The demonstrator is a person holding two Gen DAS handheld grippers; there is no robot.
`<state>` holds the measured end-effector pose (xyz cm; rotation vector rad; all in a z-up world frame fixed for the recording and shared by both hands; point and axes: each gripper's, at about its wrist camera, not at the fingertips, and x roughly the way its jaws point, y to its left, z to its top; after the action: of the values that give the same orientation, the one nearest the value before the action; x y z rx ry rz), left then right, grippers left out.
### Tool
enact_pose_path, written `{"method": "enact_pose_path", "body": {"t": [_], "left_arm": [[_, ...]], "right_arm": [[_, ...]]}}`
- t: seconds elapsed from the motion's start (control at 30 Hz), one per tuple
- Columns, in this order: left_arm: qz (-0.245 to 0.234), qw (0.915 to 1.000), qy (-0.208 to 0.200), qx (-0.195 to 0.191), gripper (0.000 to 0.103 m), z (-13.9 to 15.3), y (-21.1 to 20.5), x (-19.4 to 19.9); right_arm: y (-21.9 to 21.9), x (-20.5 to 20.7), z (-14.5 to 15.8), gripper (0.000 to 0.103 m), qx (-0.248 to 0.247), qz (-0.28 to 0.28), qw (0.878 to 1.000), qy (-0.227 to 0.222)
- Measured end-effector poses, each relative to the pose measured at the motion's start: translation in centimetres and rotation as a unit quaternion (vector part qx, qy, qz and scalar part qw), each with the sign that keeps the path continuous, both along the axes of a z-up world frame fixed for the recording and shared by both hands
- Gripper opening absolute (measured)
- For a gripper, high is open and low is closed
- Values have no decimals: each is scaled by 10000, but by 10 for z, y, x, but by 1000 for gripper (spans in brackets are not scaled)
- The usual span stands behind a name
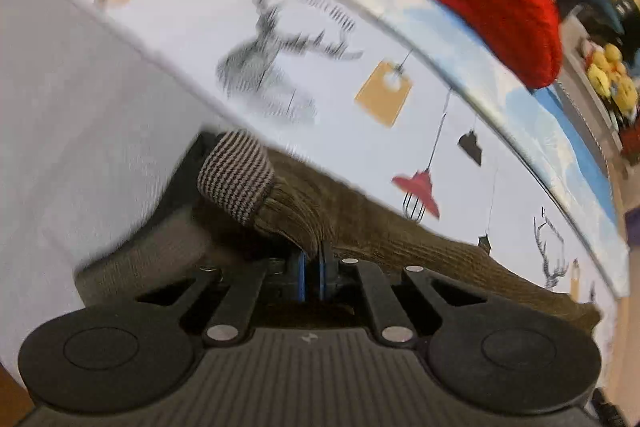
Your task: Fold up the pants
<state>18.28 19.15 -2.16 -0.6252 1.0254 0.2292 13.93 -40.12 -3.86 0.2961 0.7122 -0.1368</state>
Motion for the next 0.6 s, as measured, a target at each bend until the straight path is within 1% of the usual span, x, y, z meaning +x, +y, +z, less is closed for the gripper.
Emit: {"method": "enact_pose_path", "body": {"t": [0.07,0.1,0.17,0.23,0.3,0.37,0.47,0.53,0.6], "left_arm": [[160,9989,217,-379,8,-11,7,2],[204,9984,279,-455,10,-13,8,3],[173,9985,306,-416,13,-16,6,7],[146,9988,295,-353,16,-16,3,8],[170,9988,286,-352,21,-17,1,10],[258,9985,287,-380,23,-18,-1,10],[357,9983,278,-359,23,-19,-2,10],[355,9985,259,-333,29,-19,-4,13],[343,9987,231,-303,29,-19,-5,15]], "right_arm": [[-5,10,-3,21,268,-114,9995,-102],[-9,16,-6,22,456,-159,9987,-142],[-17,31,-15,30,842,-247,9960,-138],[-26,47,-25,33,1184,-322,9924,-100],[-34,62,-33,36,1416,-450,9889,-94],[-42,77,-43,39,1577,-654,9853,-82],[-57,99,-62,40,1907,-918,9773,-76],[-65,114,-78,40,2151,-1047,9710,-48],[-71,126,-90,40,2326,-1108,9662,-18]]}}
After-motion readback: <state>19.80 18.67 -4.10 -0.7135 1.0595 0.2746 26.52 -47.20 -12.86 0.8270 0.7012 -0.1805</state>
